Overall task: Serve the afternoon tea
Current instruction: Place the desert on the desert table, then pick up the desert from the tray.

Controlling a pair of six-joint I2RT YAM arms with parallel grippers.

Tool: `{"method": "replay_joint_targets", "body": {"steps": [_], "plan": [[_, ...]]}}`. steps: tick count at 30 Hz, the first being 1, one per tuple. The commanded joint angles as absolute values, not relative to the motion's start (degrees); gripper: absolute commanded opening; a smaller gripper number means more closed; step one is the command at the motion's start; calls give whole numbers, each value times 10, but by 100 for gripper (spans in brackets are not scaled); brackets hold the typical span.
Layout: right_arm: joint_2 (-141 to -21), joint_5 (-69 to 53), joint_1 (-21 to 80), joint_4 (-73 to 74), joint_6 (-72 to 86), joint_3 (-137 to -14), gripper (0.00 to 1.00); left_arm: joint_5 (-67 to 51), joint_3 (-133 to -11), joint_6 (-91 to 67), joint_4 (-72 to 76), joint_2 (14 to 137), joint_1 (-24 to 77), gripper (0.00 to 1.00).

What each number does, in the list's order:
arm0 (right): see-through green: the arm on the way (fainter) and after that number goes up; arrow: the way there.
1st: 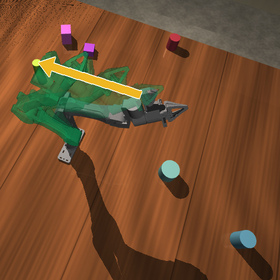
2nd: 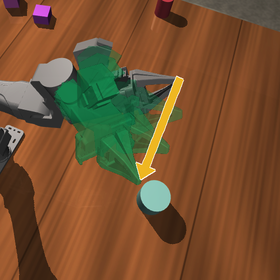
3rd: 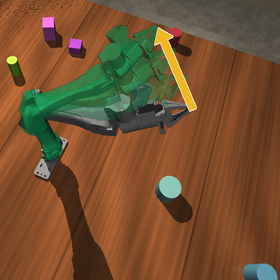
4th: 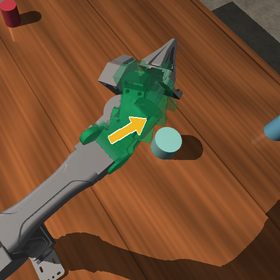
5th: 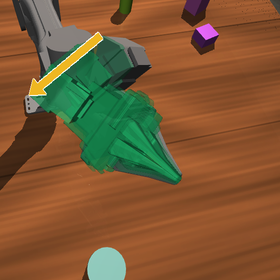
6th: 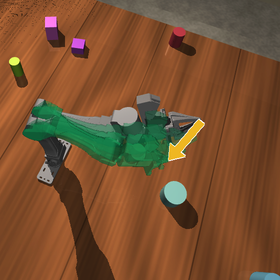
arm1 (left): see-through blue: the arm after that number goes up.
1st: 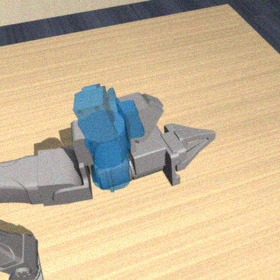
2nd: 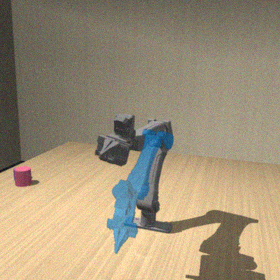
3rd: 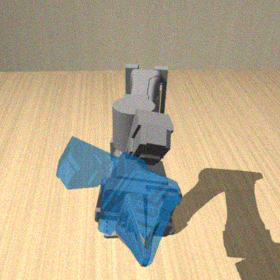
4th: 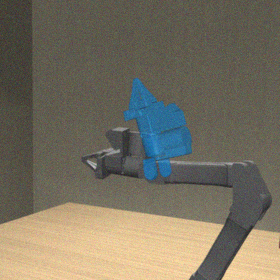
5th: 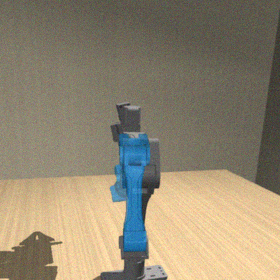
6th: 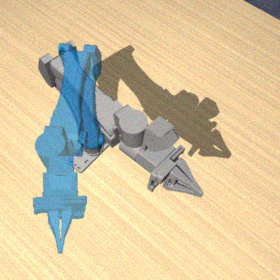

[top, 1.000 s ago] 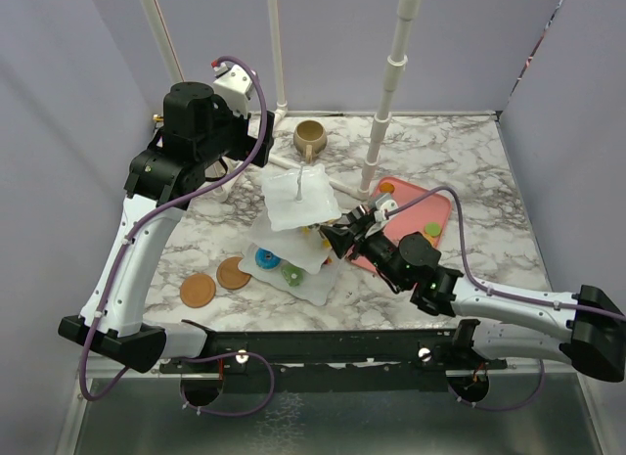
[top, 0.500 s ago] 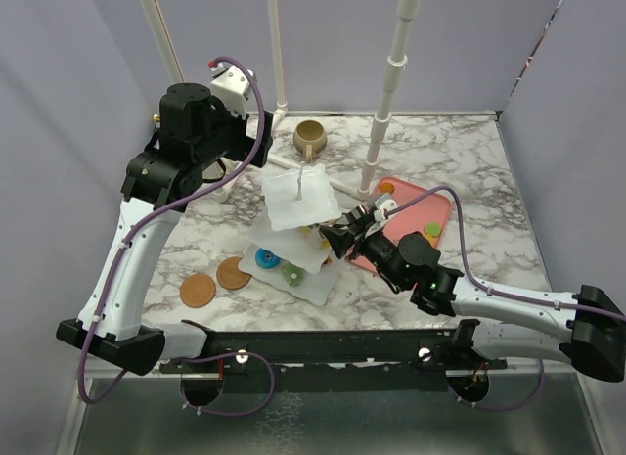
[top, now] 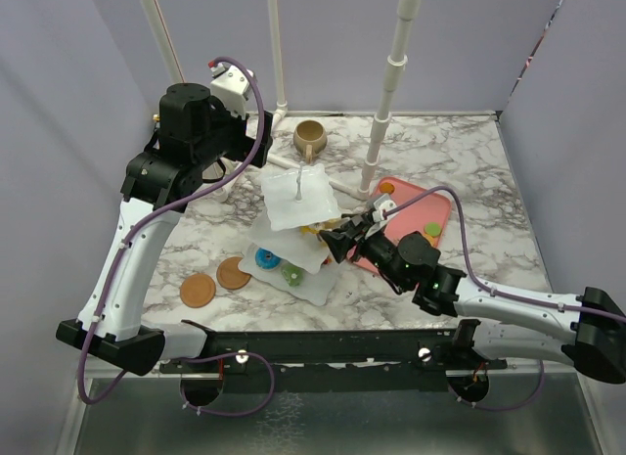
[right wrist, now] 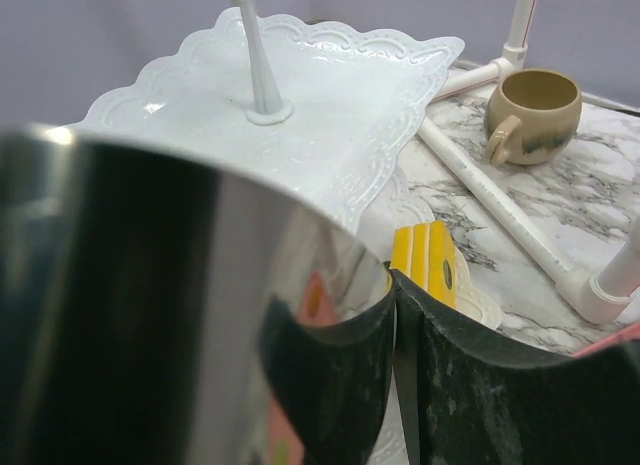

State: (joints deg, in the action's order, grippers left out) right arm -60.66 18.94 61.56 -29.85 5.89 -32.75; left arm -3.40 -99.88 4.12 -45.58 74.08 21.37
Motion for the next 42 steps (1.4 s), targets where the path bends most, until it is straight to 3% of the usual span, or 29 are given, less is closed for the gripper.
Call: {"method": "replay_joint_targets", "body": {"steps": [1, 13, 19, 27, 42], "plan": [[-578, 202, 621, -281, 54, -353, 63, -36, -999, 47, -459, 727, 210, 99], [-432, 263, 621, -135, 85, -336, 55, -31, -1009, 51, -464, 730, 210, 99], [-350, 388, 621, -42, 121, -289, 54, -32, -1018, 52, -467, 735, 210, 99], [-391, 538, 616, -32, 141, -253, 56, -39, -1028, 48, -468, 742, 210, 99], [-509, 395, 442, -160, 116, -250, 57, -40, -1035, 50, -471, 744, 210, 99]]}}
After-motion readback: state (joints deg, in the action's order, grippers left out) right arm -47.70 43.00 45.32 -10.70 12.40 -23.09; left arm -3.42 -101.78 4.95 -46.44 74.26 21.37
